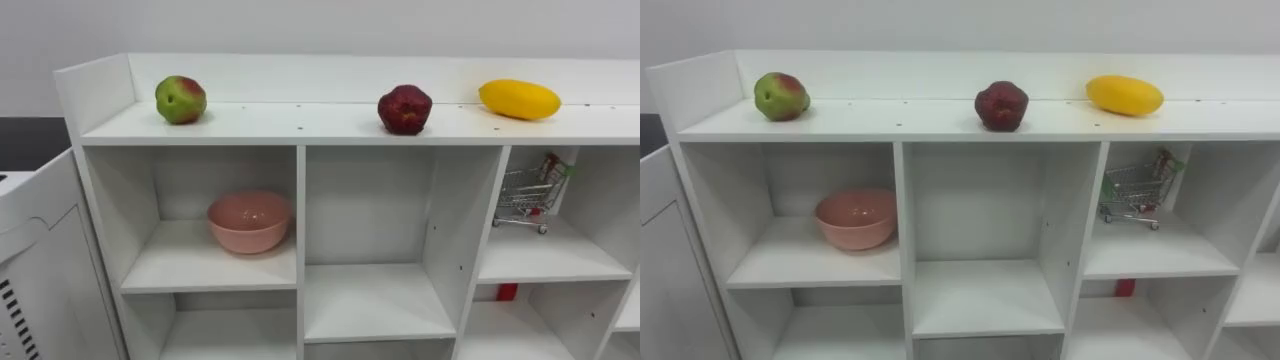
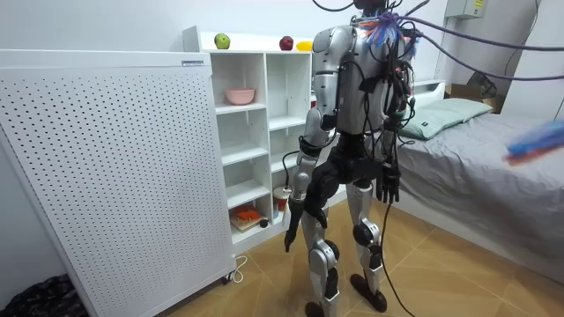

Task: Arrange fruit in the closet

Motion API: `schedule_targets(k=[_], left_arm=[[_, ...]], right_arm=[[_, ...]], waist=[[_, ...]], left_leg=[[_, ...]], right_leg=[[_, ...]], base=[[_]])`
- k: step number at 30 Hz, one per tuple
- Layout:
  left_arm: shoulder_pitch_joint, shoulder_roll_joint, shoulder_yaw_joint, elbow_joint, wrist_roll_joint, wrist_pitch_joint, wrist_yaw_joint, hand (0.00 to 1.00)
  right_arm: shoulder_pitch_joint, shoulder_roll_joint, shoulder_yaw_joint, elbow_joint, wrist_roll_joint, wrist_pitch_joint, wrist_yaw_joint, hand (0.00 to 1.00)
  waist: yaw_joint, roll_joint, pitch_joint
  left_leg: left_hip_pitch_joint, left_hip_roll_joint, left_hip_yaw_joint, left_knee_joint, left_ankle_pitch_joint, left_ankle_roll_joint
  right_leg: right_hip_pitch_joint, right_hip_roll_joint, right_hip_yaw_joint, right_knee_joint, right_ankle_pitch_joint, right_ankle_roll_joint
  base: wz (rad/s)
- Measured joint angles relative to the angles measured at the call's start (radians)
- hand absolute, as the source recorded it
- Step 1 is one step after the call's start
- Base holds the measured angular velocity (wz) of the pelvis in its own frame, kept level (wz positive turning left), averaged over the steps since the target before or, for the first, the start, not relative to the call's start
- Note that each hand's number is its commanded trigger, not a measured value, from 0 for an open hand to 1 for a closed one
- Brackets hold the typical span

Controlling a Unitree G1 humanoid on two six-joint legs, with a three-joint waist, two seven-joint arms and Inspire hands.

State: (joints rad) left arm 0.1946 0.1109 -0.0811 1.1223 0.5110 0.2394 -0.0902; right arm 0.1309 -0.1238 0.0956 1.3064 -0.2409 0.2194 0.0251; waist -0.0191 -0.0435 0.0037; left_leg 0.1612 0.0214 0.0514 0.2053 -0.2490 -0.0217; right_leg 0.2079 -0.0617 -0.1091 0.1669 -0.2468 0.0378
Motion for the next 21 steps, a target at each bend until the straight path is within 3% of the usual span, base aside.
schedule_targets(k=[10, 13, 18, 20, 21], left_arm=[[0.000, 0.000, 0.001, 0.000, 0.002, 0.000, 0.000, 0.00], [0.000, 0.000, 0.001, -0.002, 0.003, -0.004, 0.002, 0.00], [-0.002, -0.001, 0.009, -0.010, 0.009, -0.041, 0.013, 0.00], [-0.008, -0.001, 0.009, -0.012, 0.015, -0.057, 0.014, 0.00], [-0.018, 0.004, 0.010, -0.012, 0.013, -0.062, 0.020, 0.00]], right_arm=[[-0.001, 0.000, -0.007, -0.004, 0.010, -0.001, -0.022, 0.00], [0.000, -0.001, -0.018, -0.029, 0.039, -0.007, -0.072, 0.00], [0.001, -0.011, -0.081, -0.086, 0.061, -0.021, -0.133, 0.00], [0.000, -0.023, -0.129, -0.184, 0.084, -0.022, -0.167, 0.00], [-0.003, -0.028, -0.145, -0.280, 0.117, -0.042, -0.199, 0.00]], waist=[[0.001, 0.003, 0.0002], [-0.001, 0.015, -0.0023], [-0.002, 0.032, 0.0025], [-0.005, 0.042, 0.0073], [-0.007, 0.043, 0.0080]], left_leg=[[0.001, 0.000, -0.001, 0.000, 0.000, 0.000], [0.003, 0.000, -0.002, 0.000, 0.000, 0.000], [-0.002, 0.000, -0.003, 0.000, 0.000, 0.000], [-0.014, 0.000, 0.003, 0.002, 0.001, 0.001], [-0.020, -0.001, 0.006, 0.001, 0.003, 0.002]], right_leg=[[0.000, 0.000, 0.000, 0.002, 0.000, 0.000], [0.000, 0.000, 0.000, 0.003, 0.000, 0.000], [-0.004, -0.001, -0.005, 0.011, 0.000, 0.000], [-0.022, -0.003, -0.003, 0.019, 0.000, 0.000], [-0.034, -0.004, 0.000, 0.018, 0.000, 0.000]], base=[[0.00], [0.00], [0.00], [-0.10], [-0.08]])
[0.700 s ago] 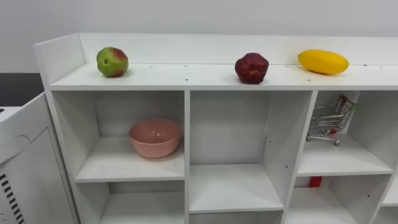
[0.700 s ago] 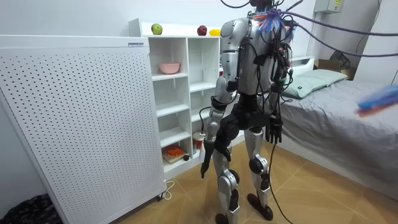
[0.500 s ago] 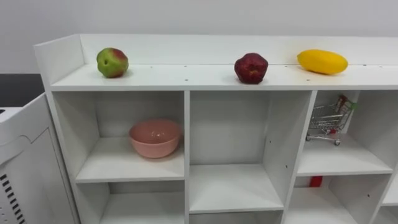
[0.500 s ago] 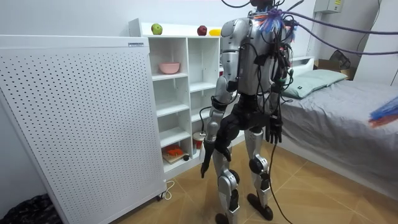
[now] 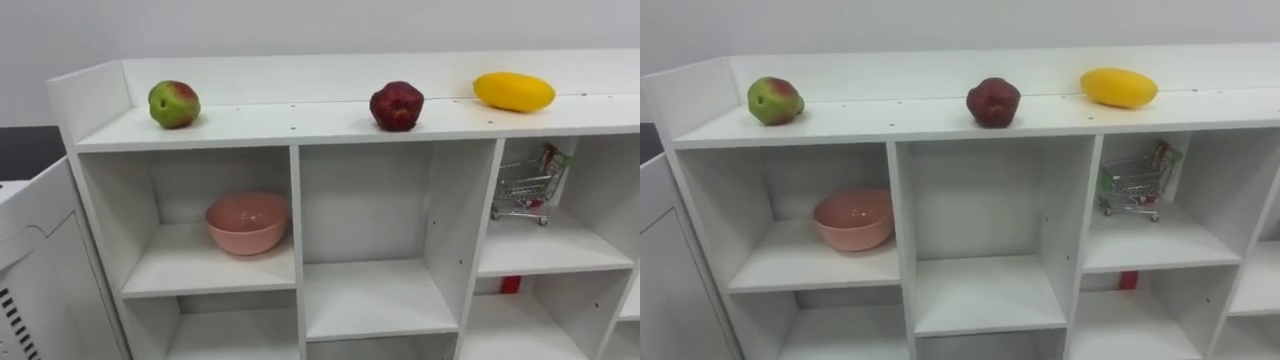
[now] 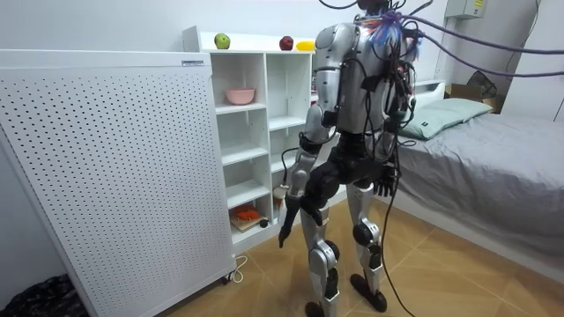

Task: Arrange fruit in the closet

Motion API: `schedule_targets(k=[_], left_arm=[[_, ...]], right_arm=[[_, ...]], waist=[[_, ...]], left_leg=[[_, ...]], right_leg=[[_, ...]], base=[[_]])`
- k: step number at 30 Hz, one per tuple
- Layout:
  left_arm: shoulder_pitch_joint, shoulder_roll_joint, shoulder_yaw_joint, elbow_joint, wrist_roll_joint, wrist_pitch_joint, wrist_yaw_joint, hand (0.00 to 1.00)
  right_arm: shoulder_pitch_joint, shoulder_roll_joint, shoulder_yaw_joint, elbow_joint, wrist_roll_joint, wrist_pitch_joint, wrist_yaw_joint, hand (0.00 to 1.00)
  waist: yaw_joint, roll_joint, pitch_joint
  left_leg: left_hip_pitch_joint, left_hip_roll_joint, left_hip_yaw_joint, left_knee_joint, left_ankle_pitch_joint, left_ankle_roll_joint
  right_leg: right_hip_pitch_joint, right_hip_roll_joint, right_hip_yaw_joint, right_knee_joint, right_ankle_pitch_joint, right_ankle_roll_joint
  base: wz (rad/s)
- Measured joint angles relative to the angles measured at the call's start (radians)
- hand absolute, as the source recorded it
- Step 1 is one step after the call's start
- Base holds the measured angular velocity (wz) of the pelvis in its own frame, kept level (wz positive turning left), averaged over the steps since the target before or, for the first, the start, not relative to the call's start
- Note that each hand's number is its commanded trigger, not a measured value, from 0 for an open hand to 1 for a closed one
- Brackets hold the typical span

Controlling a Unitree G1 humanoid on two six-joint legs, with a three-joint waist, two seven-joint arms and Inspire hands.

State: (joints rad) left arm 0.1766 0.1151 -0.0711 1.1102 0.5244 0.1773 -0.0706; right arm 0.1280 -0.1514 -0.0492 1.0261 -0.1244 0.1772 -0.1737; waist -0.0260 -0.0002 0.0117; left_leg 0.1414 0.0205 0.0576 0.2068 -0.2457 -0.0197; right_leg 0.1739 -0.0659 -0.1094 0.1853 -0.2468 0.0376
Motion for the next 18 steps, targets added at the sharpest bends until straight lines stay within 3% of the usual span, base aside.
schedule_targets(k=[5, 8, 12, 15, 17, 18], left_arm=[[0.002, 0.021, 0.011, -0.045, 0.003, -0.017, 0.051, 0.00], [0.022, 0.025, 0.011, -0.070, 0.020, -0.018, 0.070, 0.00], [0.038, 0.020, 0.011, -0.067, 0.022, -0.035, 0.090, 0.00], [0.042, 0.018, 0.009, -0.072, 0.015, -0.036, 0.089, 0.00], [0.049, 0.016, 0.005, -0.080, 0.017, -0.039, 0.087, 0.00], [0.050, 0.016, 0.004, -0.084, 0.017, -0.041, 0.087, 0.00]], right_arm=[[-0.020, 0.029, -0.008, -0.480, 0.137, -0.105, -0.074, 0.00], [-0.031, 0.034, 0.020, -0.644, 0.151, -0.146, -0.097, 0.00], [-0.024, 0.049, 0.031, -0.814, 0.141, -0.166, -0.128, 0.00], [-0.030, 0.046, 0.044, -0.925, 0.141, -0.178, -0.167, 0.00], [-0.034, 0.038, 0.050, -0.968, 0.139, -0.193, -0.180, 0.00], [-0.037, 0.036, 0.052, -0.978, 0.140, -0.196, -0.185, 0.00]], waist=[[0.006, -0.040, 0.0035], [0.014, -0.051, -0.0020], [0.011, -0.046, -0.0016], [0.018, -0.033, -0.0079], [0.029, -0.022, -0.0208], [0.032, -0.020, -0.0217]], left_leg=[[-0.010, 0.000, -0.001, -0.001, 0.003, -0.001], [-0.011, 0.000, -0.006, -0.002, 0.003, -0.001], [-0.013, 0.000, -0.004, -0.003, 0.002, -0.001], [-0.016, 0.000, -0.005, -0.004, 0.002, -0.001], [-0.011, 0.000, -0.006, -0.009, 0.003, -0.001], [-0.009, 0.001, -0.006, -0.010, 0.003, -0.001]], right_leg=[[0.000, 0.003, -0.001, -0.016, 0.002, -0.001], [0.001, 0.005, 0.000, -0.013, 0.007, -0.001], [-0.001, 0.004, -0.004, -0.015, 0.011, 0.002], [-0.003, 0.005, -0.004, -0.015, 0.013, 0.003], [-0.005, 0.005, -0.002, -0.015, 0.013, 0.003], [-0.004, 0.006, -0.002, -0.015, 0.013, 0.003]], base=[[0.02], [0.09], [0.00], [0.00], [-0.05], [-0.04]])
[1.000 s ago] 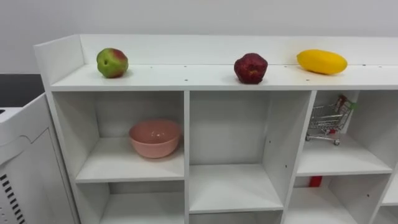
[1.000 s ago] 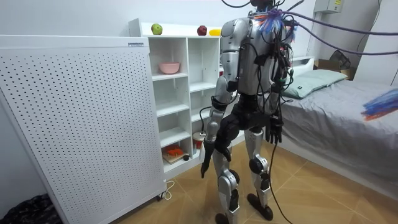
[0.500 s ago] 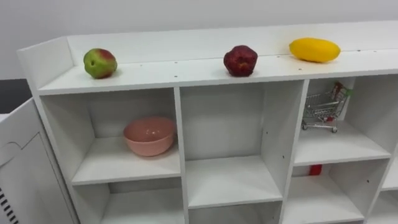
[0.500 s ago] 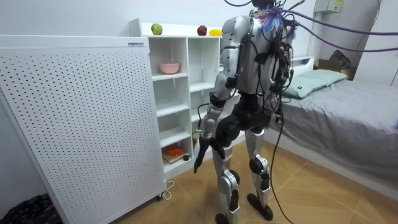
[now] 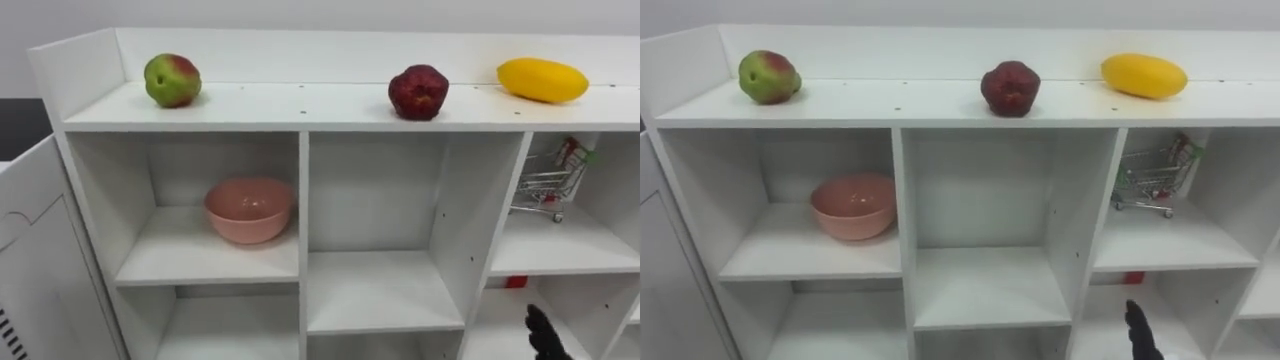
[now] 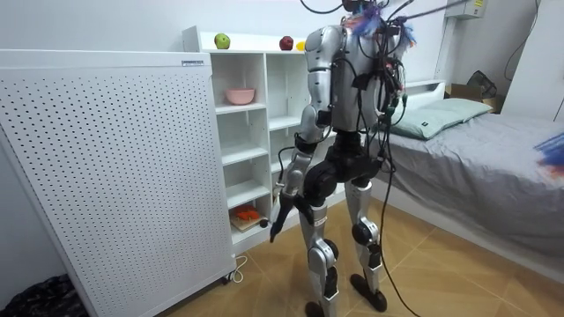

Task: Arrange fruit in the closet

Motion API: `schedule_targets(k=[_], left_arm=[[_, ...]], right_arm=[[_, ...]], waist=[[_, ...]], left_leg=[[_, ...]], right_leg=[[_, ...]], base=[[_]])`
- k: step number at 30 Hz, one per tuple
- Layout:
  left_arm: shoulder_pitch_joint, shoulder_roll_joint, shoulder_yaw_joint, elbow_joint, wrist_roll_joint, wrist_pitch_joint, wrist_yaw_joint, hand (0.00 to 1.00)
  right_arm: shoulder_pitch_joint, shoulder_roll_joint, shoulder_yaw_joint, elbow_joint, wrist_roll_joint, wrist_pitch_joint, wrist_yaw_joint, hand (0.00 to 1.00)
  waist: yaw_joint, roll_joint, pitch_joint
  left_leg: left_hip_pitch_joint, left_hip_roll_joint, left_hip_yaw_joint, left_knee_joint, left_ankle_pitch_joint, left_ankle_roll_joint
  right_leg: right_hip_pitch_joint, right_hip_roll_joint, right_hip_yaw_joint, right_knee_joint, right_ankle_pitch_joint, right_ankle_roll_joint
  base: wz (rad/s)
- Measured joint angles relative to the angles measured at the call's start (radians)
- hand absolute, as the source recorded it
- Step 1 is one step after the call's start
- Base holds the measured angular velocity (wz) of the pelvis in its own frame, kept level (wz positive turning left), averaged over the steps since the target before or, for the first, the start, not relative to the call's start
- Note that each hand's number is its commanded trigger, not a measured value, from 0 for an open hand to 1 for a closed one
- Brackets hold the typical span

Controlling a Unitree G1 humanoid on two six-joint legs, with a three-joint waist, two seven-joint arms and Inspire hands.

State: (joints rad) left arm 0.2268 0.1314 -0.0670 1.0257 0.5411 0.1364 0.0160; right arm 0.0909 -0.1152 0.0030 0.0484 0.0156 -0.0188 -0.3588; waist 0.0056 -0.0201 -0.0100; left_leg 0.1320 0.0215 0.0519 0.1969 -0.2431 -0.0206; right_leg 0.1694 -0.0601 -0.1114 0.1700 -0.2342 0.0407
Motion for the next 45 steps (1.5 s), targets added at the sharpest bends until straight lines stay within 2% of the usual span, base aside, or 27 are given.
schedule_targets(k=[3, 9, 11, 12, 14, 19, 22, 27, 30, 32, 38, 42, 45], left_arm=[[0.009, 0.001, 0.002, -0.005, 0.012, -0.017, 0.001, 0.00], [0.013, 0.009, 0.005, 0.012, 0.012, -0.039, 0.002, 0.00], [0.014, 0.012, 0.005, 0.017, 0.013, -0.050, 0.002, 0.00], [0.014, 0.014, 0.005, 0.017, 0.013, -0.052, 0.002, 0.00], [0.014, 0.018, 0.006, 0.011, 0.017, -0.054, -0.004, 0.00], [0.012, 0.017, 0.007, 0.006, 0.021, -0.055, -0.030, 0.00], [0.014, 0.016, 0.007, 0.007, 0.021, -0.055, -0.041, 0.00], [0.013, 0.015, 0.007, 0.020, 0.022, -0.054, -0.056, 0.00], [0.011, 0.016, 0.007, 0.028, 0.021, -0.055, -0.057, 0.00], [0.011, 0.020, 0.007, 0.028, 0.020, -0.055, -0.060, 0.00], [0.009, 0.028, 0.007, 0.024, 0.020, -0.055, -0.070, 0.00], [0.008, 0.031, 0.014, 0.024, 0.021, -0.055, -0.069, 0.00], [0.001, 0.034, 0.015, 0.024, 0.021, -0.052, -0.069, 0.00]], right_arm=[[-0.007, -0.013, 0.007, -0.071, -0.001, -0.007, -0.023, 0.00], [-0.052, -0.040, 0.005, -0.170, -0.021, -0.057, -0.084, 0.00], [-0.076, -0.045, 0.004, -0.187, -0.021, -0.091, -0.102, 0.00], [-0.081, -0.046, 0.004, -0.188, -0.021, -0.096, -0.106, 0.00], [-0.105, -0.049, 0.004, -0.212, -0.022, -0.097, -0.107, 0.00], [-0.177, -0.067, 0.003, -0.225, -0.027, -0.104, -0.106, 0.00], [-0.203, -0.078, -0.002, -0.226, -0.031, -0.110, -0.107, 0.00], [-0.244, -0.078, -0.046, -0.272, -0.028, -0.114, -0.115, 0.00], [-0.286, -0.092, -0.063, -0.290, 0.028, -0.125, -0.121, 0.00], [-0.316, -0.115, -0.069, -0.291, 0.067, -0.125, -0.119, 0.00], [-0.352, -0.148, -0.069, -0.270, 0.065, -0.124, -0.107, 0.00], [-0.378, -0.153, -0.070, -0.222, 0.070, -0.122, -0.105, 0.00], [-0.403, -0.175, -0.070, -0.178, 0.078, -0.110, -0.102, 0.00]], waist=[[0.005, 0.003, 0.0015], [0.005, -0.023, 0.0160], [0.002, -0.030, 0.0157], [0.002, -0.031, 0.0153], [0.004, -0.035, 0.0125], [0.004, -0.022, 0.0119], [0.004, -0.015, 0.0076], [0.004, -0.019, 0.0066], [0.008, -0.026, 0.0104], [0.016, -0.037, 0.0129], [0.030, -0.058, 0.0172], [0.031, -0.058, 0.0183], [0.032, -0.056, 0.0189]], left_leg=[[0.011, 0.001, 0.000, -0.009, 0.000, 0.000], [0.017, 0.002, 0.000, -0.021, 0.000, 0.000], [0.016, 0.002, 0.000, -0.019, 0.000, 0.000], [0.016, 0.002, 0.001, -0.018, 0.000, 0.000], [0.010, 0.002, 0.000, -0.011, 0.000, 0.000], [0.002, 0.003, 0.000, 0.008, 0.000, 0.000], [0.001, 0.003, -0.001, 0.010, 0.002, 0.000], [-0.002, 0.003, -0.015, 0.009, 0.006, -0.002], [-0.002, 0.003, -0.024, 0.007, 0.007, -0.003], [-0.004, 0.003, -0.026, 0.007, 0.007, -0.003], [-0.006, 0.003, -0.036, 0.005, 0.007, -0.003], [-0.012, 0.003, -0.040, 0.006, 0.007, -0.003], [-0.020, 0.002, -0.042, 0.008, 0.008, -0.003]], right_leg=[[0.006, 0.002, 0.003, 0.000, 0.000, 0.000], [0.005, 0.003, 0.001, -0.001, 0.000, 0.000], [0.005, 0.003, 0.000, -0.001, 0.000, 0.000], [0.005, 0.002, 0.000, -0.001, 0.000, 0.000], [0.004, 0.002, -0.003, -0.001, 0.000, 0.000], [0.004, 0.002, -0.004, 0.001, 0.004, -0.006], [0.005, 0.002, -0.005, 0.004, 0.005, -0.006], [0.006, 0.002, -0.028, 0.005, 0.005, -0.007], [0.008, 0.002, -0.038, 0.005, 0.005, -0.007], [0.008, 0.002, -0.049, 0.004, 0.005, -0.007], [0.011, 0.001, -0.071, 0.001, 0.005, -0.007], [0.007, 0.001, -0.078, 0.000, 0.005, -0.007], [0.002, 0.001, -0.083, 0.000, 0.005, -0.007]], base=[[-0.02], [-0.03], [0.00], [0.00], [0.00], [0.00], [0.01], [0.09], [0.07], [0.04], [0.04], [0.03], [0.00]])
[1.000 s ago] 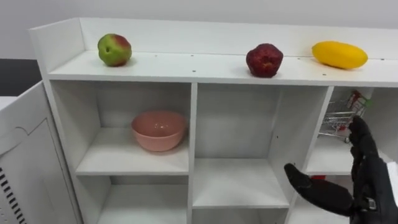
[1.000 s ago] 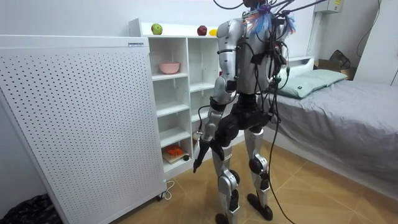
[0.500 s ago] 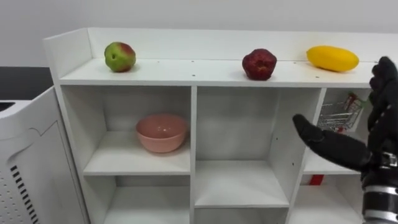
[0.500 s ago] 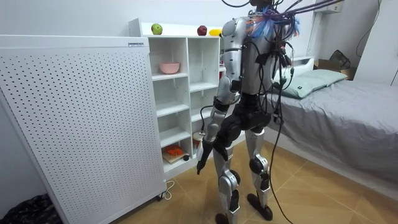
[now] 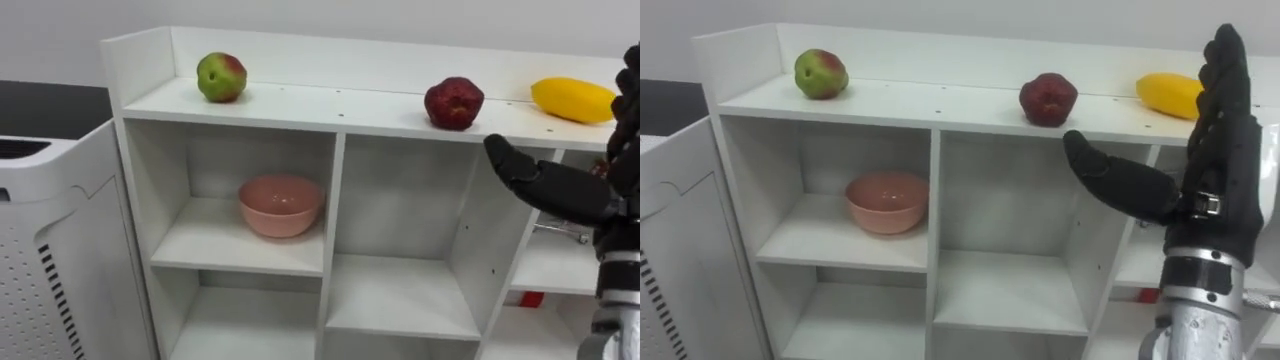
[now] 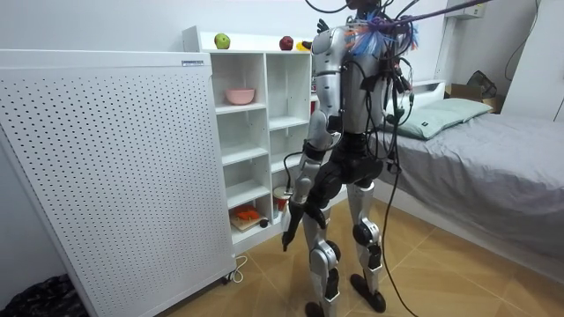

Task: Arrange fruit in the closet

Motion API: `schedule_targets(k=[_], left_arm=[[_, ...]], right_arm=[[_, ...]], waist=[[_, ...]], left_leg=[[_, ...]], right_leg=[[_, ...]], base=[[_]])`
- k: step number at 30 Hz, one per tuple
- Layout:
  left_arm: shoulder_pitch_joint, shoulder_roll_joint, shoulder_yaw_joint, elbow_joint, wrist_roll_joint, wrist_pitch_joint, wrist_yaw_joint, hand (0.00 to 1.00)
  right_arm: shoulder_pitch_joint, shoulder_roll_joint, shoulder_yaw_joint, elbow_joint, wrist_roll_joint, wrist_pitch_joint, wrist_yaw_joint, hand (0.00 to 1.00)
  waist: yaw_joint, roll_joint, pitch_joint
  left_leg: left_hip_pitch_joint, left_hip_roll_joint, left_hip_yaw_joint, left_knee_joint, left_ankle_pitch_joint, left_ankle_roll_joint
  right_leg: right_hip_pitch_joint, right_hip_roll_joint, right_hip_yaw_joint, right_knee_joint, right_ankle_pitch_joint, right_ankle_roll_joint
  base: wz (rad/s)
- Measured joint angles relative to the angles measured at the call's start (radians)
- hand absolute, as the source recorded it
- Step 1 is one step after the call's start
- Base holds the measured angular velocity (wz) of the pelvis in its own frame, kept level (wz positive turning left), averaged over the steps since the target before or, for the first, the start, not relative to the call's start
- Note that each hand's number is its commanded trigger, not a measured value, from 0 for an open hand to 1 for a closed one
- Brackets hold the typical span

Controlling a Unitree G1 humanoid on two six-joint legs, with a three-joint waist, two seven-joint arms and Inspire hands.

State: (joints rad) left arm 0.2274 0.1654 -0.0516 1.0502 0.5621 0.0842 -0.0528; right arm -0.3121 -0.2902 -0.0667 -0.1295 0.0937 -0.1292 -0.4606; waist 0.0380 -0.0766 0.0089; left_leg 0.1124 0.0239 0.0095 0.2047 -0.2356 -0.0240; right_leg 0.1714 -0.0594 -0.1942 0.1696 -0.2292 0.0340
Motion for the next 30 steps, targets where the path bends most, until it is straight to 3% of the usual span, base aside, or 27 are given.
schedule_targets(k=[6, 11, 15, 22, 30], left_arm=[[-0.002, -0.001, -0.001, -0.001, 0.000, 0.012, -0.002, 0.00], [-0.009, 0.000, 0.001, -0.004, 0.001, 0.012, 0.002, 0.00], [-0.015, 0.006, 0.009, -0.033, 0.033, 0.011, -0.003, 0.00], [-0.025, 0.012, 0.042, -0.037, 0.084, 0.012, -0.009, 0.00], [-0.016, 0.010, 0.062, -0.068, 0.108, 0.023, -0.046, 0.00]], right_arm=[[-0.090, -0.023, 0.000, 0.100, 0.074, 0.036, 0.039, 0.00], [-0.162, -0.042, 0.000, 0.130, 0.120, 0.043, 0.076, 0.00], [-0.178, -0.076, 0.000, 0.158, 0.141, 0.045, 0.094, 0.00], [-0.179, -0.081, 0.001, 0.159, 0.141, 0.058, 0.134, 0.00], [-0.201, -0.084, 0.000, 0.163, 0.130, 0.075, 0.185, 0.00]], waist=[[0.001, 0.001, -0.0026], [0.007, -0.002, -0.0042], [0.025, -0.016, -0.0044], [0.049, -0.047, -0.0064], [0.048, -0.048, -0.0049]], left_leg=[[0.001, 0.000, -0.003, -0.002, 0.000, 0.000], [0.002, 0.000, -0.010, -0.004, 0.000, 0.000], [0.002, 0.000, -0.013, -0.006, 0.000, 0.000], [0.003, 0.000, -0.013, -0.007, 0.000, 0.000], [0.000, 0.000, -0.017, -0.007, 0.000, 0.000]], right_leg=[[0.001, 0.000, 0.003, 0.000, 0.000, 0.000], [0.002, 0.001, 0.002, 0.000, 0.000, 0.000], [0.002, 0.002, 0.000, -0.001, 0.000, 0.000], [0.001, 0.002, 0.000, -0.001, 0.000, 0.000], [0.001, 0.002, -0.005, -0.001, 0.000, 0.000]], base=[[0.01], [0.02], [0.00], [0.00], [0.00]])
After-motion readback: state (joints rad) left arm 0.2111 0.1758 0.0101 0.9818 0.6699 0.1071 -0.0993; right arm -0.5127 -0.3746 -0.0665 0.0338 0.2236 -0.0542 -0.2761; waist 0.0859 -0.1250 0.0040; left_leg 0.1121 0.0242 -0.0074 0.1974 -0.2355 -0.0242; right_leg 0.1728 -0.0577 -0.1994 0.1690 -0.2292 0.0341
